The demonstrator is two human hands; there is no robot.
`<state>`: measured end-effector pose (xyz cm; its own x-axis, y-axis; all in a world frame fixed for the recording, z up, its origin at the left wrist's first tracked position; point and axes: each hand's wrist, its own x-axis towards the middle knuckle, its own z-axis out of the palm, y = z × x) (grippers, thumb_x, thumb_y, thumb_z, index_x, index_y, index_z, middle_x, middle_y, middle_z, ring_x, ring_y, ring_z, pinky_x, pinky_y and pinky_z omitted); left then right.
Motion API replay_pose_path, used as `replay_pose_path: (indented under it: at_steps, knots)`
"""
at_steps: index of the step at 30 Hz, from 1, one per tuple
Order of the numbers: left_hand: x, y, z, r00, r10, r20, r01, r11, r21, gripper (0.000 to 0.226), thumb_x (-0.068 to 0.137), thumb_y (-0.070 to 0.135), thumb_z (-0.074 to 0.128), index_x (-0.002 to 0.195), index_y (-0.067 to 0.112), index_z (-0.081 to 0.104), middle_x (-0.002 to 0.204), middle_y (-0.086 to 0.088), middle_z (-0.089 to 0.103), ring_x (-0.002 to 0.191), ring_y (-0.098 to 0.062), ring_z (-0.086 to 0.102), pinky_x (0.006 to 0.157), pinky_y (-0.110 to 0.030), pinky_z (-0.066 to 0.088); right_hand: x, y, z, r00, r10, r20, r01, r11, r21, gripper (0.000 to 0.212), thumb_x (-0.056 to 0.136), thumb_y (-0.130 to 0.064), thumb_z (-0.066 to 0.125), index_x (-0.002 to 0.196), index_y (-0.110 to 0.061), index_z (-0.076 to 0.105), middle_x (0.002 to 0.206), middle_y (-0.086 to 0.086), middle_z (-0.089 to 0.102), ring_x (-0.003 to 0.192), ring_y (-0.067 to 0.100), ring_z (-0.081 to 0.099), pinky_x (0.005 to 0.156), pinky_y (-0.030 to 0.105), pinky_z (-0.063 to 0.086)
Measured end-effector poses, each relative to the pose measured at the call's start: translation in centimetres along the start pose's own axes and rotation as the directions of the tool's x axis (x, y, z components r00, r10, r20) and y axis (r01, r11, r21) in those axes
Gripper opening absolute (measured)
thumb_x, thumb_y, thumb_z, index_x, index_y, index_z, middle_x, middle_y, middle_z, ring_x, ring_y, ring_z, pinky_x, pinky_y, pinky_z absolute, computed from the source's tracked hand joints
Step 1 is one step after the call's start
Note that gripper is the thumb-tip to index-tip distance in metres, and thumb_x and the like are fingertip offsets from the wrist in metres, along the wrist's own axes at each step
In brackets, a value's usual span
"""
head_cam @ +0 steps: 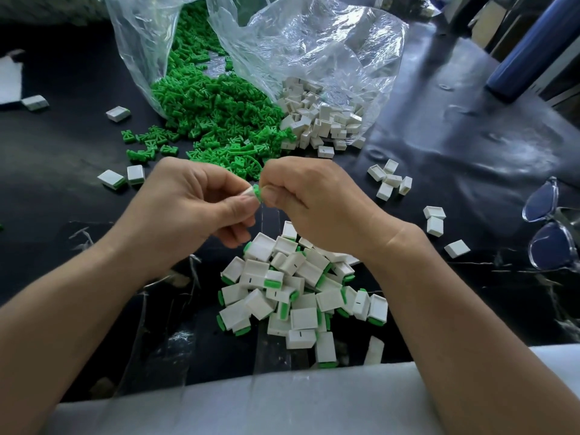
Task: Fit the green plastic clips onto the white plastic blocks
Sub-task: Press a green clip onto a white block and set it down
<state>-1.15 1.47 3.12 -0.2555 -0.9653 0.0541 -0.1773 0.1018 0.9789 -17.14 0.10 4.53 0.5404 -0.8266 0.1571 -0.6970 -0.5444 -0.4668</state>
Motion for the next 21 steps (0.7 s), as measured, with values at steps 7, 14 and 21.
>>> replay_pose_path:
  at_steps: [7,14,21]
  knots:
    - [0.0,-0.5,-0.2,0.998,0.038,0.041,-0.046,0.976,0.213,0.009,0.077,0.007,0.066,0.068,0.008,0.069,0.056,-0.011,0.066,0.045,-0.015,0.062,0.043,-0.018,0.049,-0.2,-0.7,-0.3,0.988,-0.001,0.152,0.044,0.959,-0.280,0.018,0.092,-0.009,0.044,0.079,-0.020,0.038,0.072,-0.009,0.034,0.074,0.015,0.037,0.065,0.033,0.035]
    - [-0.1,-0.7,-0.6,0.994,0.028,0.103,-0.059,0.951,0.305,0.015,0.078,0.004,0.068,0.065,0.013,0.070,0.055,-0.006,0.066,0.043,-0.009,0.060,0.043,-0.017,0.048,-0.3,-0.9,0.0,0.977,-0.027,0.212,0.104,0.928,-0.358,0.017,0.089,-0.009,0.043,0.083,-0.023,0.037,0.083,-0.007,0.041,0.078,0.014,0.038,0.062,0.029,0.031]
    - [0.3,0.2,-0.5,0.999,0.030,-0.045,-0.033,0.998,-0.060,0.012,0.067,0.020,0.064,0.071,0.009,0.066,0.058,-0.005,0.067,0.046,-0.012,0.062,0.043,-0.017,0.048,0.1,-0.5,1.0,0.982,0.141,-0.129,-0.096,0.948,0.303,0.020,0.094,-0.010,0.046,0.075,-0.011,0.045,0.062,-0.007,0.039,0.062,0.012,0.036,0.061,0.029,0.031]
